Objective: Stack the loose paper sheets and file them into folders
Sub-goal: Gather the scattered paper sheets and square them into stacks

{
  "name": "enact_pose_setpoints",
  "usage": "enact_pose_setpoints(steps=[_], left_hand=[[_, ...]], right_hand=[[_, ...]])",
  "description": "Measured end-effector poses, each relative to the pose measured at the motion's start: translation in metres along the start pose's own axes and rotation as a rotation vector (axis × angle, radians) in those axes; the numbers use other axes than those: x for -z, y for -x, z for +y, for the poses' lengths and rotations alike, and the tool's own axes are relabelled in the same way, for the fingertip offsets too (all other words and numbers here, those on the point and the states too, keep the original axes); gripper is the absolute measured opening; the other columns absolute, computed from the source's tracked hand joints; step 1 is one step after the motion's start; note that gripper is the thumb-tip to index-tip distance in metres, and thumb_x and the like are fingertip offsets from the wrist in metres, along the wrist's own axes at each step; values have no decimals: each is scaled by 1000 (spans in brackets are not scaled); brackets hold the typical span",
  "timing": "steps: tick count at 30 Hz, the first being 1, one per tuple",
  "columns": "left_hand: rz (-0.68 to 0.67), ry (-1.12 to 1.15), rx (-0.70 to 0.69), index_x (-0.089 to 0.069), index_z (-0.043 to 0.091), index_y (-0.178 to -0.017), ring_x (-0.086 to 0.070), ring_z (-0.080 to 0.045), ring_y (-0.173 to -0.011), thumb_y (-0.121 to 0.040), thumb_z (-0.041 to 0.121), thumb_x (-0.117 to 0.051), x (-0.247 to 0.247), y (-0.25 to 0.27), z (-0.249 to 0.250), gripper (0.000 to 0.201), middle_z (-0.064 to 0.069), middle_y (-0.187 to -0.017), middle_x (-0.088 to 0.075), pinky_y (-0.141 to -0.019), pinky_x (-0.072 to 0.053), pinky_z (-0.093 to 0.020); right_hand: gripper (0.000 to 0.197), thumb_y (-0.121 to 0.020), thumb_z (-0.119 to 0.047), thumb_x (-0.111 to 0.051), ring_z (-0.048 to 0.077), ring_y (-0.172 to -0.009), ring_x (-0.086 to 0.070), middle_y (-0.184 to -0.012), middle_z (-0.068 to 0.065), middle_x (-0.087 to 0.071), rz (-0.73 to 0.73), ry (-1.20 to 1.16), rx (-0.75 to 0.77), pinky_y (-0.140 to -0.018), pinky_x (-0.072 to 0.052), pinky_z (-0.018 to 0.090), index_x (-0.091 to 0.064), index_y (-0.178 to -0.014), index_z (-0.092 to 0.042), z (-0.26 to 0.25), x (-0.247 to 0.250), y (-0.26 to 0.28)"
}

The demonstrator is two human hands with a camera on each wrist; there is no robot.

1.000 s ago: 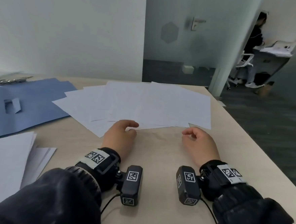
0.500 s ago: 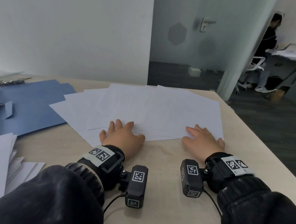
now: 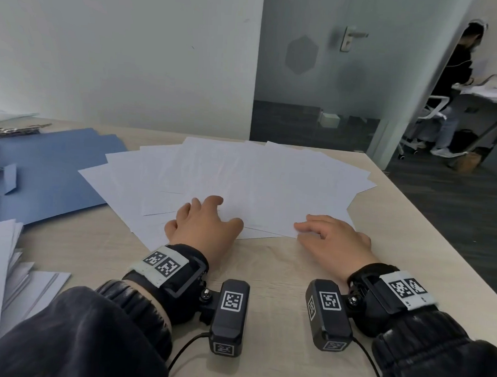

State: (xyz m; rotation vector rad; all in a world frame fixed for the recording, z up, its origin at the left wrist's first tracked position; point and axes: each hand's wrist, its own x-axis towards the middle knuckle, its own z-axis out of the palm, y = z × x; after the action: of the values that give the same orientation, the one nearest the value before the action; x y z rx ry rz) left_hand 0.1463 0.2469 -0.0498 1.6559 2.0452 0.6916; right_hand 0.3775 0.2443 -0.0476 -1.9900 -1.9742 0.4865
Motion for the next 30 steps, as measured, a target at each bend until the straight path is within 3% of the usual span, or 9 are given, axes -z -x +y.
enact_pose_setpoints(steps=[2,5,9,13,21,23,26,28,30], left_hand=[[4,-26,-2,-38,37,-147,-15,-17,-152,-86,45,-47,-2,-3,1,62,7,-149,-41,-119,-9,-45],[0,-26,-9,-39,37,-147,-12,-16,-154,-86,45,-47,-4,-5,0,62,11,-150,-42,-120,-9,-45],[-25,-61,-5,-36,37,-149,-4,-17,-156,-86,45,-46,-4,-5,1,64,3,-160,-30,-120,-5,-45],[-43,-80,-34,-39,36,-148,-10,-13,-154,-87,43,-46,-3,-3,3,62,5,-156,-35,-118,-8,-43],[-54,-20,-62,-41,36,-144,-29,-13,-144,-88,42,-47,2,3,7,56,11,-139,-48,-114,-15,-41],[-69,65,-43,-39,42,-143,-38,-21,-131,-88,42,-48,3,5,8,55,10,-132,-54,-114,-22,-41],[-88,336,-46,-40,53,-133,-53,-22,-111,-84,44,-52,2,8,7,51,13,-105,-63,-105,-44,-45],[-48,594,-55,-46,49,-131,-68,-17,-98,-84,39,-59,2,9,7,49,16,-100,-66,-94,-56,-45],[0,777,-2,-48,42,-132,-72,-15,-91,-87,32,-64,6,6,7,49,21,-99,-63,-89,-59,-43]], right_hand=[[27,-95,-45,-46,3,-138,-36,-143,-31,-46,74,-46,-7,-111,-18,42,-63,-114,-55,0,0,-1],[39,-93,-44,-45,8,-146,-25,-155,-22,-35,176,-15,-132,-113,-18,46,-54,-130,-52,7,7,-3],[60,-89,-52,-42,13,-153,-9,-166,-13,-16,46,59,-246,-118,-8,53,-32,-147,-52,13,6,-9],[58,-90,-57,-42,11,-154,0,-166,-20,-7,-67,70,-175,-120,6,57,-30,-146,-59,8,4,-8],[51,-95,-56,-42,9,-154,-4,-165,-19,-13,-102,76,-42,-121,4,54,-34,-145,-58,-2,2,-6],[50,-95,-56,-42,9,-154,-3,-165,-19,-13,-104,75,-37,-121,4,54,-34,-145,-58,-3,2,-6],[48,-95,-55,-43,8,-154,-3,-165,-19,-14,-103,56,-27,-121,6,55,-38,-143,-57,-2,2,-6],[45,-95,-53,-44,6,-153,-5,-164,-20,-18,-95,23,-20,-121,7,55,-42,-140,-58,-1,2,-6],[42,-94,-51,-45,4,-151,-11,-162,-21,-22,-84,-12,-13,-120,7,56,-48,-135,-58,0,1,-6]])
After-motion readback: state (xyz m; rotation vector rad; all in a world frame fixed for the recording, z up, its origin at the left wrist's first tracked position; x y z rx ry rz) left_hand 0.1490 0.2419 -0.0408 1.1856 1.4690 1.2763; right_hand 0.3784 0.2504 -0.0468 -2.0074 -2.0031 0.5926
